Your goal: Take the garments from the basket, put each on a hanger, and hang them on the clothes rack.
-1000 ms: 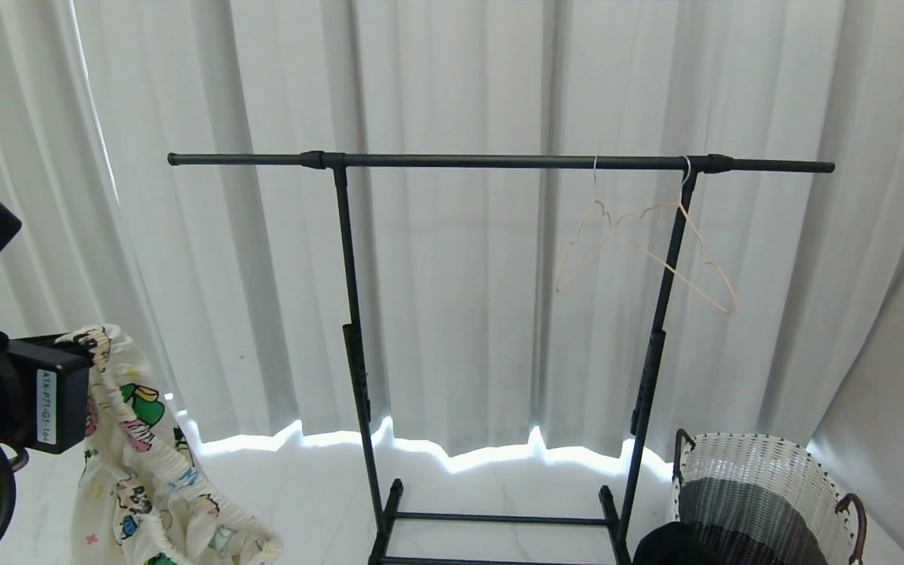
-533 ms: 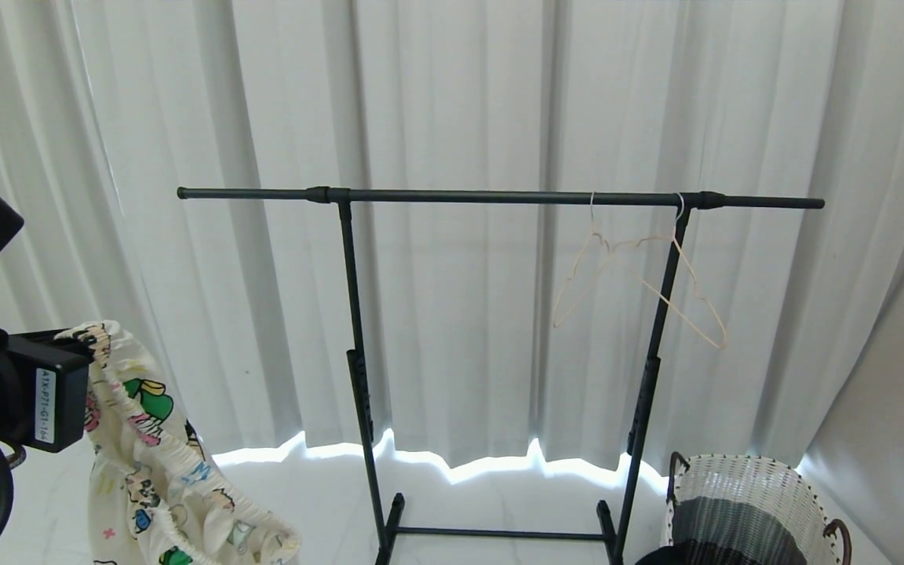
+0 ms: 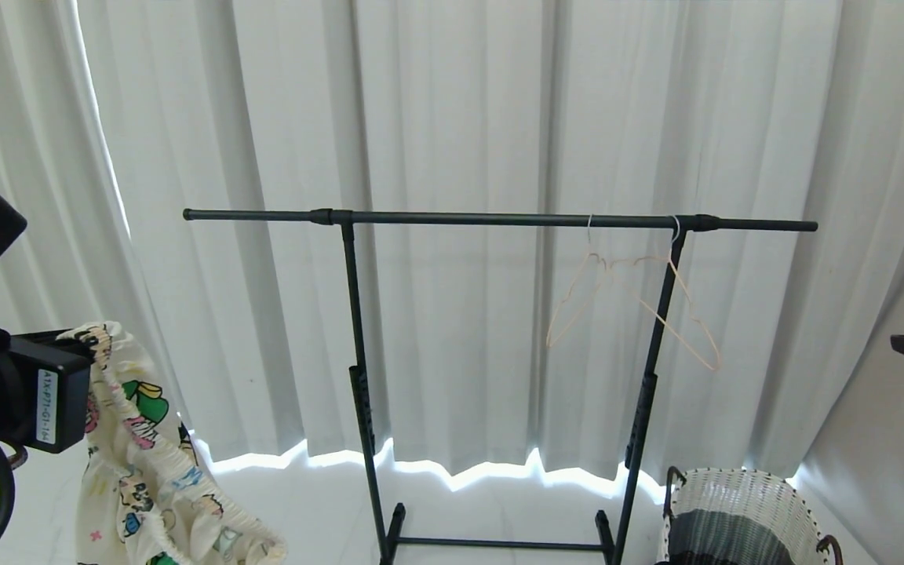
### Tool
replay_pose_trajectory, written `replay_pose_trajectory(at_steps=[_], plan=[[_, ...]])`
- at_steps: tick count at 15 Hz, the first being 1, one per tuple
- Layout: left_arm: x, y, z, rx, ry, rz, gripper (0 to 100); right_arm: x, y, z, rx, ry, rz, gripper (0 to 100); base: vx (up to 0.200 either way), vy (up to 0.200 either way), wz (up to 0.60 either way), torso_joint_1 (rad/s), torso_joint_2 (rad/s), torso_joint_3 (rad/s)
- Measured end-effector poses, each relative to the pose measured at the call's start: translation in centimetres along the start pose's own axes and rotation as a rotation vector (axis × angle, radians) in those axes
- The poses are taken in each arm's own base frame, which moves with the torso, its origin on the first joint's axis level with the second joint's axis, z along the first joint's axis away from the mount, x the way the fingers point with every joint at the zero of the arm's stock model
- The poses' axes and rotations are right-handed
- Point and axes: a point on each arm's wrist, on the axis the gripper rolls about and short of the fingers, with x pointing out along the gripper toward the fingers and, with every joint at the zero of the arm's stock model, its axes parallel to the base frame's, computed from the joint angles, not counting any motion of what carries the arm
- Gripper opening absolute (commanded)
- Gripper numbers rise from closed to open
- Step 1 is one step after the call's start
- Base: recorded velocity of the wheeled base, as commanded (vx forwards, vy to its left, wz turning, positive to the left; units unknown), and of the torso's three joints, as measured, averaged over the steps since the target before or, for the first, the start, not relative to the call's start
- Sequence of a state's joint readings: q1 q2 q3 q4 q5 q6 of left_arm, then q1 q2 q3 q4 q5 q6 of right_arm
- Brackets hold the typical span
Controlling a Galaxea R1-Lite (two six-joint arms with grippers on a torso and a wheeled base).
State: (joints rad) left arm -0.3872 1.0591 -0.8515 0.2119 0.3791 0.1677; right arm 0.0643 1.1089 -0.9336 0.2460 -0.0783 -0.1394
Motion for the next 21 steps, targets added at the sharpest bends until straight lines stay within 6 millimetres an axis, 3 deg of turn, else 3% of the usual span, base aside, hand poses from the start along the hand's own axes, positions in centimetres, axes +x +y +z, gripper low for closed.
replay_pose_trajectory(at_steps=[21], plan=[[0.07,-0.38,0.11,0.040,-0.004,-0.023,0,0.66,0.08,-0.14,-0.002,0.023,0.005,100,0.190,0.000,0.00,0.005,0.00,-0.001]])
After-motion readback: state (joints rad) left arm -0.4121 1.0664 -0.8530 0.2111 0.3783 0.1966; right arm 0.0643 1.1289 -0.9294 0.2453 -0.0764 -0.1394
